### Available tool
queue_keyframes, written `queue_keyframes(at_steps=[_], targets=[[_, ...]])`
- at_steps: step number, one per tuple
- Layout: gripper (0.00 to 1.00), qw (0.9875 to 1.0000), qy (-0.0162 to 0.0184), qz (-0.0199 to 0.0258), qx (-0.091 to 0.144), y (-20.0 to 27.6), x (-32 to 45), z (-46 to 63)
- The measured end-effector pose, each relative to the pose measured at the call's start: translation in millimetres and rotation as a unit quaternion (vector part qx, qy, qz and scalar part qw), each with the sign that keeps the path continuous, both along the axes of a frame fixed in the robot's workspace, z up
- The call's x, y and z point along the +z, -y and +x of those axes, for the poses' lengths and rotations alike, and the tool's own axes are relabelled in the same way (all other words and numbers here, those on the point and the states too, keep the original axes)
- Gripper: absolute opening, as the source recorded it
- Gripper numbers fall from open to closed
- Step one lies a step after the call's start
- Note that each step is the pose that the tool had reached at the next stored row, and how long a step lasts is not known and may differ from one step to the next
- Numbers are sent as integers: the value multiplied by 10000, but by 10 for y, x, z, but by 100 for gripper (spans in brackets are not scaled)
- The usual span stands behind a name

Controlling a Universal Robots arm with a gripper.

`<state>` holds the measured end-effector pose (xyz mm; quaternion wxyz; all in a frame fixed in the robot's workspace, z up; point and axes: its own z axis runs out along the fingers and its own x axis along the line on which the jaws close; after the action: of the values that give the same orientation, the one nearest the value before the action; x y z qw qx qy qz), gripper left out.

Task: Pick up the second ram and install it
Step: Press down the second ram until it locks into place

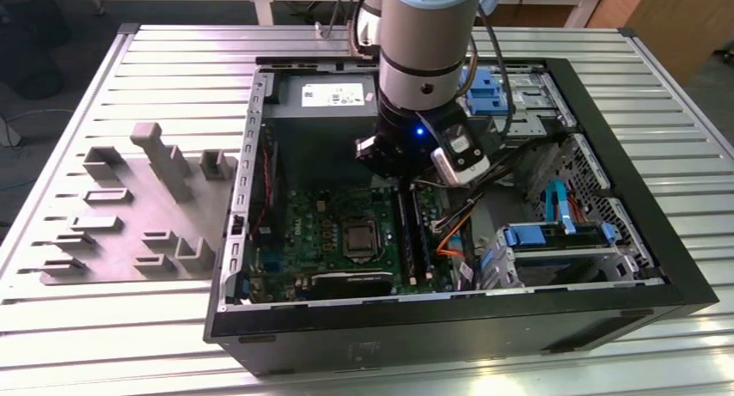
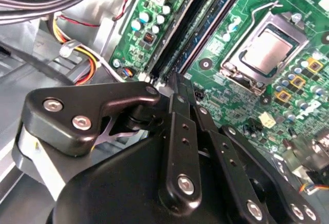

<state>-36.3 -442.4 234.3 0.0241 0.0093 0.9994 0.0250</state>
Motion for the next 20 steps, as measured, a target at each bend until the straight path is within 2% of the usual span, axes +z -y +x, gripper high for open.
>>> queue_keyframes(at_steps=[3, 5, 20], targets=[[11, 10000, 0, -6, 1, 7, 0, 0], [11, 10000, 0, -13, 0, 40, 1, 0], [11, 10000, 0, -16, 0, 553, -1, 0]])
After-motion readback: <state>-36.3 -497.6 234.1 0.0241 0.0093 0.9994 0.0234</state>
